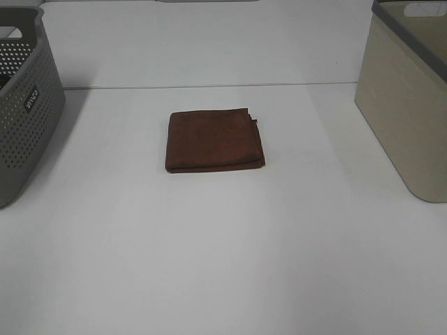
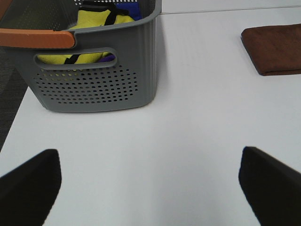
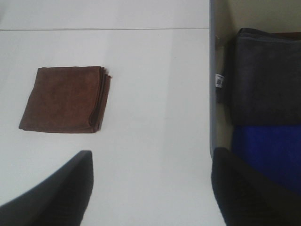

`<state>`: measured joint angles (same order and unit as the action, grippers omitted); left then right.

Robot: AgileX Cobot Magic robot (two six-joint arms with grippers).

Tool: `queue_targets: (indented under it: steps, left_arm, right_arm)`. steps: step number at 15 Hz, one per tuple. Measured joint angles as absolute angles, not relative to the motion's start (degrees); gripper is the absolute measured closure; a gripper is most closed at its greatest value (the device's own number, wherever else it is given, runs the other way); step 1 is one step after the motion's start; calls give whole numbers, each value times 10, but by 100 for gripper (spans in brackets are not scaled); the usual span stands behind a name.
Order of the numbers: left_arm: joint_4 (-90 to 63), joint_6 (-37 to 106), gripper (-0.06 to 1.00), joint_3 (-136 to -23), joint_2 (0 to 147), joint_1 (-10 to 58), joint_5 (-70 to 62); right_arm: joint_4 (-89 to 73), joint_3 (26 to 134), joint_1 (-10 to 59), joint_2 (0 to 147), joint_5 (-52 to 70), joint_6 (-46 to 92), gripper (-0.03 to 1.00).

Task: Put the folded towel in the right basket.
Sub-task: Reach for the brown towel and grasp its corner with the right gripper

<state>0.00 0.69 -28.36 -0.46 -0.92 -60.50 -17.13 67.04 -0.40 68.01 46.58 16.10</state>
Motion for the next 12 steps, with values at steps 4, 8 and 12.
queue_targets:
  steps: [4, 8, 12]
  left_arm:
    - [0, 7, -3, -284, -5, -9, -605]
    - [0, 7, -3, -284, -5, -9, -605]
    - [0, 7, -3, -284, -5, -9, -605]
  right_arm:
    - [-228, 827, -4, 837, 512, 194, 29]
    - [-198, 959, 73, 968, 522, 199, 29]
    - [-194, 1040, 141, 1058, 534, 174, 29]
